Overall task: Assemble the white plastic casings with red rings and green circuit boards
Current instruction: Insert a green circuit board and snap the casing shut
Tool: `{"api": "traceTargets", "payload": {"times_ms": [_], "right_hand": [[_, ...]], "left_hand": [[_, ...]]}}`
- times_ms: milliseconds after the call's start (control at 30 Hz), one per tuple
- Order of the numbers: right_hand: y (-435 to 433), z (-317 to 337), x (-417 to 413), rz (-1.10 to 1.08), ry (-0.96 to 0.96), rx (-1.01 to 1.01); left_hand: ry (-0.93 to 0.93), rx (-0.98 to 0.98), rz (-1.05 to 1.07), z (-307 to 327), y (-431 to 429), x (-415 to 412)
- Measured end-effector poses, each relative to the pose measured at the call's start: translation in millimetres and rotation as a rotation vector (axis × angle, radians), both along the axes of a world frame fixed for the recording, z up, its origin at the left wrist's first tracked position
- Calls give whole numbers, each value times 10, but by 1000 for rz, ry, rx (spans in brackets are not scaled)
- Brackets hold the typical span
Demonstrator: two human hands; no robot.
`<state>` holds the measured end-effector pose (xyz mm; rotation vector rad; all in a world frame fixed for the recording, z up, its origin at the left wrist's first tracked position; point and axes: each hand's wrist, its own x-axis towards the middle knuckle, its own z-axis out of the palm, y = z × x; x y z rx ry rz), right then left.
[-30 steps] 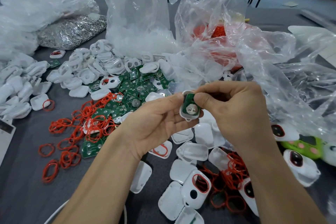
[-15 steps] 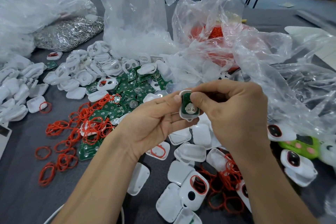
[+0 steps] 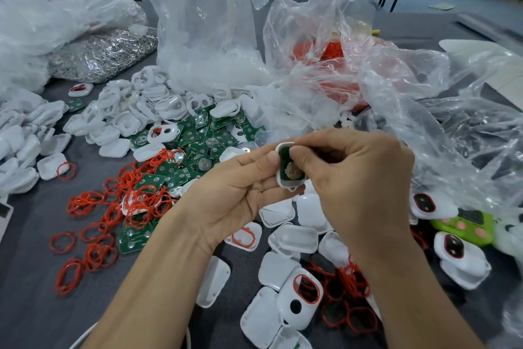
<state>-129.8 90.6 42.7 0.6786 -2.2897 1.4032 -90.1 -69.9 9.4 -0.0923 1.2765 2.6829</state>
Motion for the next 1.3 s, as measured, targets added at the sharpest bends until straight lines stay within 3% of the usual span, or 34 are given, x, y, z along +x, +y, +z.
{"api": "traceTargets", "payload": {"times_ms": [367, 567, 767, 833, 1300], "right_hand": [[-53, -50, 39, -35, 131, 32], [18, -24, -123, 56, -317, -346], [112, -8, -200, 334, -629, -380], [121, -20, -202, 386, -620, -340], [60, -69, -160, 226, -454, -119]], "left_hand": [[8, 31, 28, 17, -6, 18], [-26, 115, 63, 36, -25, 6], [-31, 90, 31, 59, -19, 8], [-37, 66, 36, 55, -28, 7], [-30, -24, 26, 19, -27, 8]]}}
